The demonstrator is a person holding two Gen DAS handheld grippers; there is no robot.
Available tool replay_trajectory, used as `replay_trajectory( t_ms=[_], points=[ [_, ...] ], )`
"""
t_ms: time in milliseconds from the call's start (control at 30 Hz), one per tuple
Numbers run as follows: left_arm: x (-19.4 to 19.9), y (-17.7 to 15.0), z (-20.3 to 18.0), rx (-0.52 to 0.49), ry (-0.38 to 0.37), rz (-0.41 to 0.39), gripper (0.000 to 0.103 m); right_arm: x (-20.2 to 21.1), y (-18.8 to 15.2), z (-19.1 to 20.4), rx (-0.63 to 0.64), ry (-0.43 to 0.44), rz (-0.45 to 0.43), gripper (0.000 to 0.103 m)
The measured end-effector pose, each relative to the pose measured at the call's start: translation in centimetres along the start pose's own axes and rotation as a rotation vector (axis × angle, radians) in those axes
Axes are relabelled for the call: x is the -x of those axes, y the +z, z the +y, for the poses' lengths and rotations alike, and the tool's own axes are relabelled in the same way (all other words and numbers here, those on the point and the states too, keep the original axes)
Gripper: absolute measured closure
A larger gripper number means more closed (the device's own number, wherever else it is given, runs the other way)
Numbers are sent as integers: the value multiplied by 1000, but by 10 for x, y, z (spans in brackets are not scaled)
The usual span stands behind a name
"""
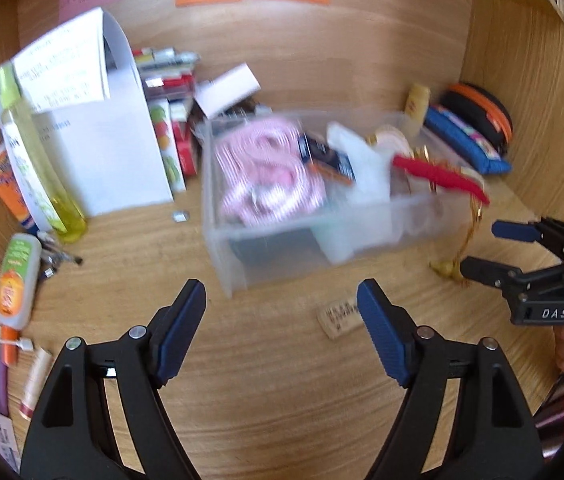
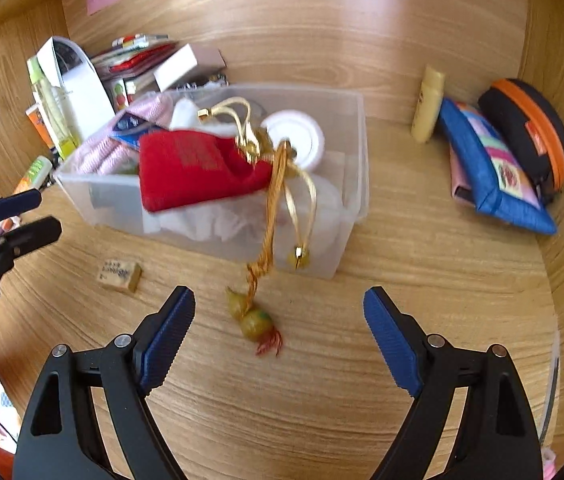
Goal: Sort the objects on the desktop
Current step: 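Grasp the beige eraser with the left gripper while the right gripper grasps the gourd charm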
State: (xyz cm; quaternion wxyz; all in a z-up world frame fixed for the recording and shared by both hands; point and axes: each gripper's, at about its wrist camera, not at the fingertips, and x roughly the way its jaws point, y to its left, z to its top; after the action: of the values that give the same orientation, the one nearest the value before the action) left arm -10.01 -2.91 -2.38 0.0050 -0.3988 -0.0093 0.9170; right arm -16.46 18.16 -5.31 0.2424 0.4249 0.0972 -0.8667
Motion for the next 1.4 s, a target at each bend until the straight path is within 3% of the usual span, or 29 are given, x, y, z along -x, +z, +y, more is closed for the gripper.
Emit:
replay_trajectory(
  t_ms=[300,700,1000,1067,1233,1300,1400],
  points=[
    [-26,-18,-16,-22,-41,107,25,-15,-13,13,51,15,63,18],
    [-47,-19,-34,-61,-77,178,25,-22,-12,15,70,53,84,18],
    [-51,-17,-35,-78,-14,153,25,-24,-10,17,88,78,72,20],
    [-50,-16,-35,-80,0,143,29,-25,-9,19,88,82,70,21],
    [-47,-16,-34,-82,1,124,49,-22,-10,19,89,69,48,44],
    [-45,-17,-33,-87,10,112,59,-20,-10,18,94,52,36,60],
    [-43,-18,-32,-89,26,106,59,-21,-9,21,101,40,27,79]
  ],
)
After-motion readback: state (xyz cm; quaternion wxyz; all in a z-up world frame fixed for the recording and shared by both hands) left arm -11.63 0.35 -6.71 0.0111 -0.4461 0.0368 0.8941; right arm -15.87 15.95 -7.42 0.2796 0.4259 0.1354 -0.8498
